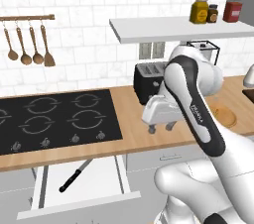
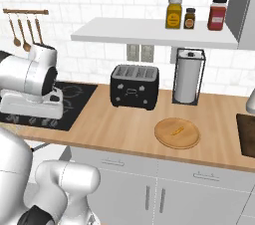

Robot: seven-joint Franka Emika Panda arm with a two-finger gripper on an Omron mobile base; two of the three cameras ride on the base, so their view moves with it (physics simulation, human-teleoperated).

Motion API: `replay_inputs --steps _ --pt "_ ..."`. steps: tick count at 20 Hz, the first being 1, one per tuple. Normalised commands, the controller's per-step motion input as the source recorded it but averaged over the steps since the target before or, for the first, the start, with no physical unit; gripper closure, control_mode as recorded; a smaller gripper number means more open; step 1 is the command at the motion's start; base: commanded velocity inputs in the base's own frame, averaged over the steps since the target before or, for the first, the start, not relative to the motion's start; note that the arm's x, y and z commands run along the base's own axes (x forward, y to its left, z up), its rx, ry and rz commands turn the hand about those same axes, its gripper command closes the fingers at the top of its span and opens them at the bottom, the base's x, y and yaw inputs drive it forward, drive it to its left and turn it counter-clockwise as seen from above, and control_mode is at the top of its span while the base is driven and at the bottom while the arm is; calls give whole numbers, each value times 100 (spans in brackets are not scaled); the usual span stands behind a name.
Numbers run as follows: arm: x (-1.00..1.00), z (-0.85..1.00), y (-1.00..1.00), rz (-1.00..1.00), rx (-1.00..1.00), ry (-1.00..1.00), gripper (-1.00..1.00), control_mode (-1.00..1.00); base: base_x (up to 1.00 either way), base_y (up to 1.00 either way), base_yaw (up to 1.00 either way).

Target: Pick up the knife from the drawer and place it on the cutting board. Then place the meat from the plate to the cutting board.

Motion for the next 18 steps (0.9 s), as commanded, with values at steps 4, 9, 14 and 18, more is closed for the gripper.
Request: replay_inputs --steps 4,9,14,18 --pt "-26 -25 3 -7 0 3 -100 -100 0 0 0" --pt "-5 -39 44 -4 -8 7 -100 -100 0 0 0" --pt "7 -11 65 -6 -14 24 -100 -100 0 0 0" --pt "18 -9 51 -7 -9 33 -100 -100 0 0 0"
